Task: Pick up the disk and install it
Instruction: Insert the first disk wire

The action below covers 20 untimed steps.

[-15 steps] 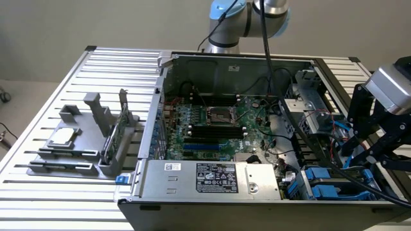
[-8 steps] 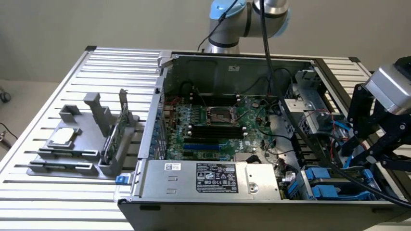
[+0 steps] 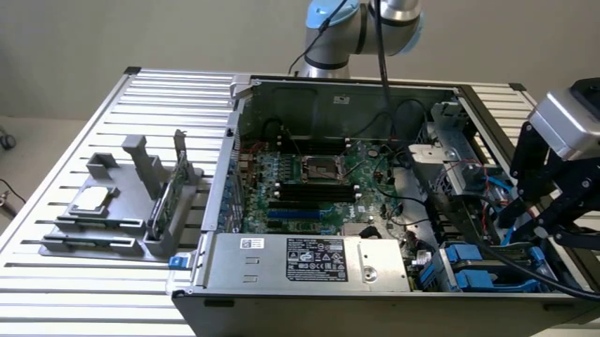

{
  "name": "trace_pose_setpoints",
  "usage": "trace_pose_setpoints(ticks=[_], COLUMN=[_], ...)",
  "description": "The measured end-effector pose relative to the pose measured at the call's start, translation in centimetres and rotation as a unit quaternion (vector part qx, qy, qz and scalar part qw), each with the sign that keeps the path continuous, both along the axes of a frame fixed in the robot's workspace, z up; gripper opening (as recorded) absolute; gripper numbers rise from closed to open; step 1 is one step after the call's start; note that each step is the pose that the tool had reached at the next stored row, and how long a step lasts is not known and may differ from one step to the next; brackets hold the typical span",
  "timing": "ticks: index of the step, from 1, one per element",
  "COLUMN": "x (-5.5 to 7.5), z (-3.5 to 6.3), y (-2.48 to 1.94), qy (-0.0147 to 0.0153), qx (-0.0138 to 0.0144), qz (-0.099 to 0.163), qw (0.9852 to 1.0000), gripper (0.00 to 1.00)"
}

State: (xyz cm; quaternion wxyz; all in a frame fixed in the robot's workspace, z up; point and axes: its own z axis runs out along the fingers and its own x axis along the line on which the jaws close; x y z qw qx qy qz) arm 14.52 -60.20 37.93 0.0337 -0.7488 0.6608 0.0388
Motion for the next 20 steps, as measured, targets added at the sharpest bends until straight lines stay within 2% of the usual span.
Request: trace_pose_setpoints(ticks=[5,10,14,20], x=[0.00,0.00,0.00,0.00], z=[0.00,0.02,0.04,0.09], y=[0.00,0.00,0.00,0.00], qy=[0.0000,0.0000,0.0000,0.0000], qx=[0.0004,0.0008,0.0010,0.0013], qz=[-0.035,-0.069,-0.096,-0.137], qw=[0.9994,0.9976,0.9954,0.9905], gripper=[0.31,0.31,0.31,0.31])
